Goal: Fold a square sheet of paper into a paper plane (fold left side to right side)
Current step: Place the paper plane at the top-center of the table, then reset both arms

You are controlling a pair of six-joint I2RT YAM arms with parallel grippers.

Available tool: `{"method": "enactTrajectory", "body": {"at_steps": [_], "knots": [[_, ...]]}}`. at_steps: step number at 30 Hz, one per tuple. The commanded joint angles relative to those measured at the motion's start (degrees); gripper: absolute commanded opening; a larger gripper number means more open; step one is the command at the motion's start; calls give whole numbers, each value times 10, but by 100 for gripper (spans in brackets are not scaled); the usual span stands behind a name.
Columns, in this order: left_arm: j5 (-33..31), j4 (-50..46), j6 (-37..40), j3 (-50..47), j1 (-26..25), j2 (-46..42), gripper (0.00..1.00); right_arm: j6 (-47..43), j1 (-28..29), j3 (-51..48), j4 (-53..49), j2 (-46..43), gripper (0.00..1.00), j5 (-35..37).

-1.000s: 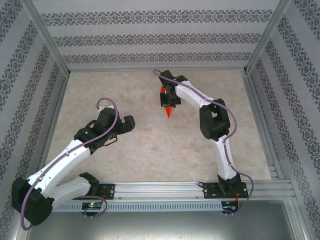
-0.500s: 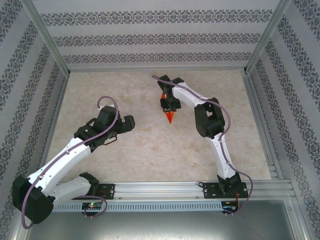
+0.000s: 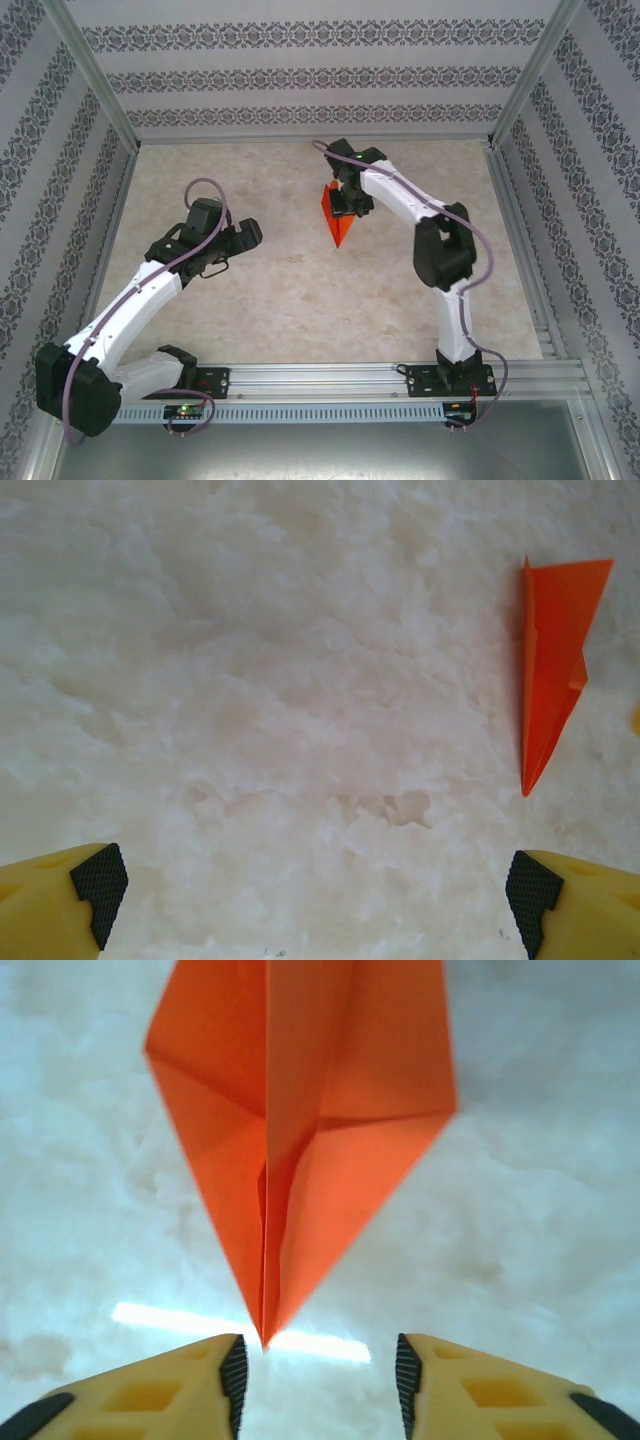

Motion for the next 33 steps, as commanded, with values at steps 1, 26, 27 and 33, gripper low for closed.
{"method": "enactTrajectory", "body": {"at_steps": [1, 26, 27, 33], "knots": [[21, 5, -7, 16, 41, -1, 100, -24, 1, -82, 37, -113, 52, 31], [-284, 493, 333, -219, 139, 68, 100, -140, -297, -810, 725, -534, 98, 154], [-268, 516, 339, -227, 143, 79, 100, -138, -297, -820, 755, -518, 98, 144], [-203, 682, 366, -277, 163, 149, 100, -161, -296, -811, 879, -445, 98, 57]]}}
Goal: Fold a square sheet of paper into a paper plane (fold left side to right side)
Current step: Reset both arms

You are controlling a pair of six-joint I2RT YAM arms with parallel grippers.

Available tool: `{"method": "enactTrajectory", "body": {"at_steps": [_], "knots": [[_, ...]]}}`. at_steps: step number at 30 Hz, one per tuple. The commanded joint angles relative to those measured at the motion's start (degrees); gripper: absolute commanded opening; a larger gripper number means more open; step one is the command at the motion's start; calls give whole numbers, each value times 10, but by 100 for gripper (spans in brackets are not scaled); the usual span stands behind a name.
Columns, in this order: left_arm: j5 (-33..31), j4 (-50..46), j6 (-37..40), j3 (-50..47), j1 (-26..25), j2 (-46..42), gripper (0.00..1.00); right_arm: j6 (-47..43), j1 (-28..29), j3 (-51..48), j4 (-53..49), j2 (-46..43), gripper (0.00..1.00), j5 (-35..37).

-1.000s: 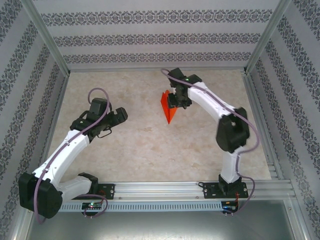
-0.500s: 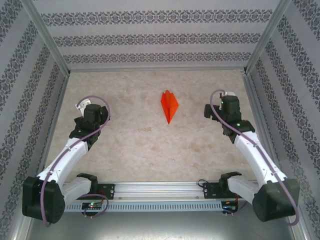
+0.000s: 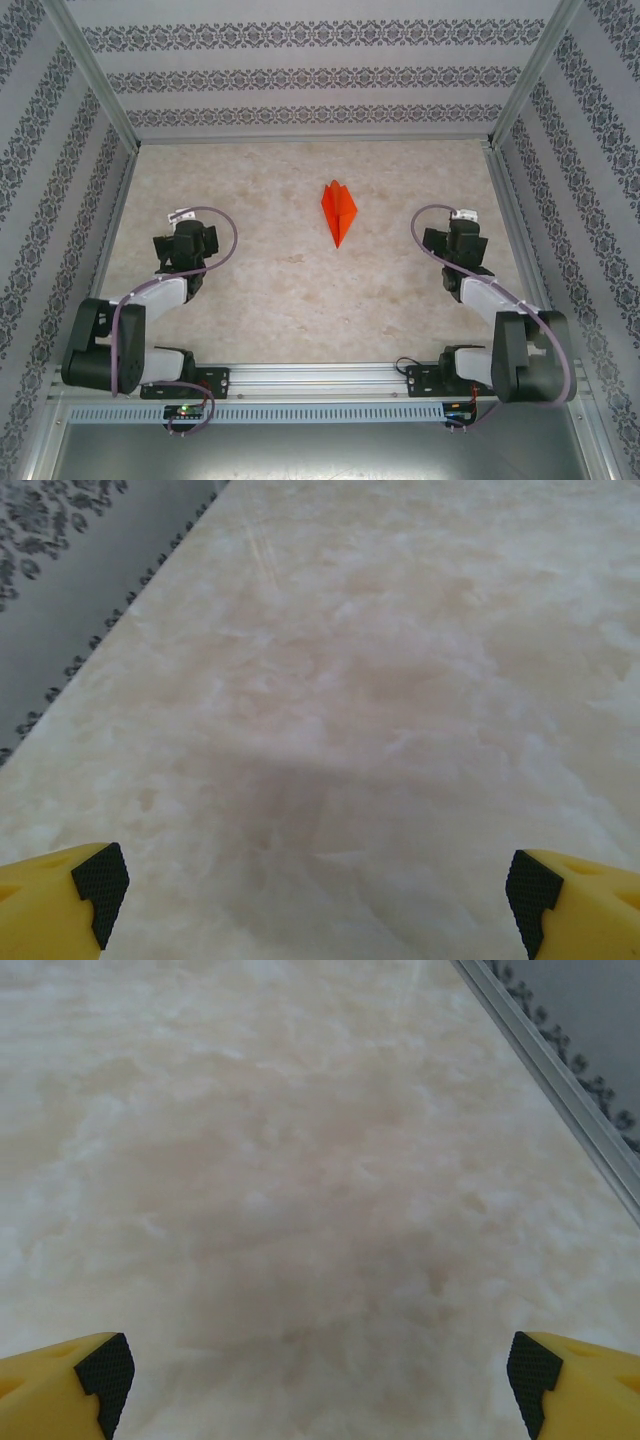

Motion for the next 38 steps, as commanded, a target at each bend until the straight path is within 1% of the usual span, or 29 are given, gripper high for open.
{"method": "enactTrajectory", "body": {"at_steps": [1, 3, 6, 8, 9, 11, 12, 13, 14, 16, 17, 18, 19, 28, 38], "knots": [[53, 132, 32, -14, 17, 22, 100, -24, -2, 6, 135, 35, 98, -65], [99, 152, 21, -17, 31, 29, 100, -20, -3, 8, 177, 59, 98, -82], [120, 265, 8, -48, 42, 78, 100, -30, 6, -6, 262, 112, 98, -102], [158, 240, 21, -36, 42, 81, 100, -47, 17, -22, 316, 138, 98, -106], [168, 252, 26, -37, 42, 92, 100, -52, 21, -28, 331, 140, 98, -103], [182, 310, 32, -47, 42, 128, 100, -48, 18, -22, 312, 137, 98, -105], [190, 319, 36, -47, 42, 137, 100, -46, 16, -24, 322, 139, 98, -108], [204, 271, 39, -37, 41, 122, 100, -46, 16, -23, 318, 139, 98, -109], [208, 278, 43, -32, 41, 128, 100, -46, 17, -23, 314, 138, 98, -108], [216, 244, 47, -17, 42, 127, 100, -46, 16, -22, 315, 139, 98, -107], [215, 264, 48, -22, 42, 133, 100, -47, 17, -23, 314, 138, 98, -106], [215, 245, 47, -18, 42, 128, 100, -48, 17, -23, 317, 139, 98, -106], [215, 257, 48, -19, 41, 131, 100, -49, 19, -23, 316, 138, 98, -102], [222, 247, 53, -15, 41, 131, 100, -53, 25, -25, 318, 137, 98, -94], [221, 246, 53, -16, 41, 130, 100, -58, 27, -25, 319, 137, 98, -103]]}}
